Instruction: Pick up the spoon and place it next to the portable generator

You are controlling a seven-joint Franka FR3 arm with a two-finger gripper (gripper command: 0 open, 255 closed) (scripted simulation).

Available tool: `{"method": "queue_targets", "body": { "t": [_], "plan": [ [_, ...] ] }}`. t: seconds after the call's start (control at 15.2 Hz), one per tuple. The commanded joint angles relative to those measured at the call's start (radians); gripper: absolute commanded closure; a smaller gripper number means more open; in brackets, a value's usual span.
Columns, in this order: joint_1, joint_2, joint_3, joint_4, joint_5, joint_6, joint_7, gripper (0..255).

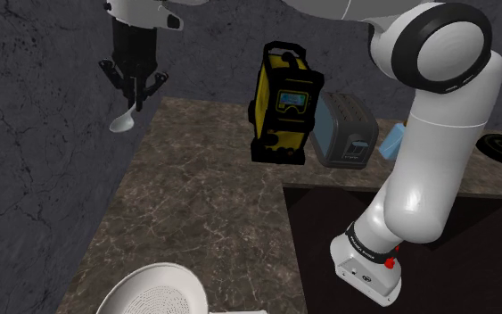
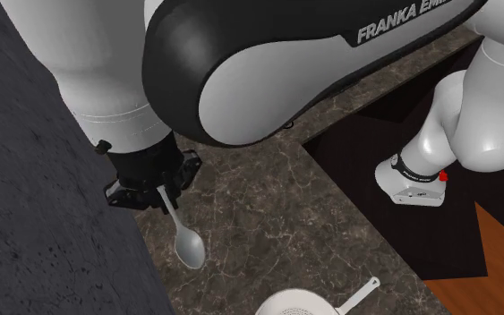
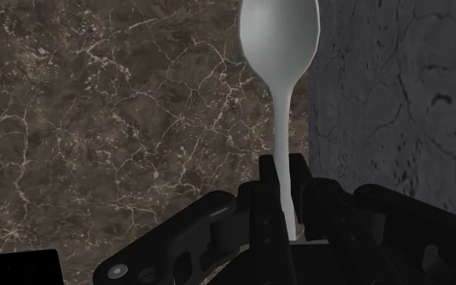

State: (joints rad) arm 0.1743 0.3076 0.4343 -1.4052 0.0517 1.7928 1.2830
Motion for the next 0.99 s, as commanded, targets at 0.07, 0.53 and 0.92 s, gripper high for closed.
{"method": "queue_targets", "body": {
  "t": [0.07, 0.53, 0.92],
  "plan": [
    [0.003, 0.007, 0.000, 0.053, -0.003, -0.047, 0.005, 255],
    [0.019, 0.038, 0.002, 0.192, -0.018, -0.155, 0.024, 255],
    [0.045, 0.085, 0.003, 0.345, -0.040, -0.261, 0.043, 255]
  ]
}}
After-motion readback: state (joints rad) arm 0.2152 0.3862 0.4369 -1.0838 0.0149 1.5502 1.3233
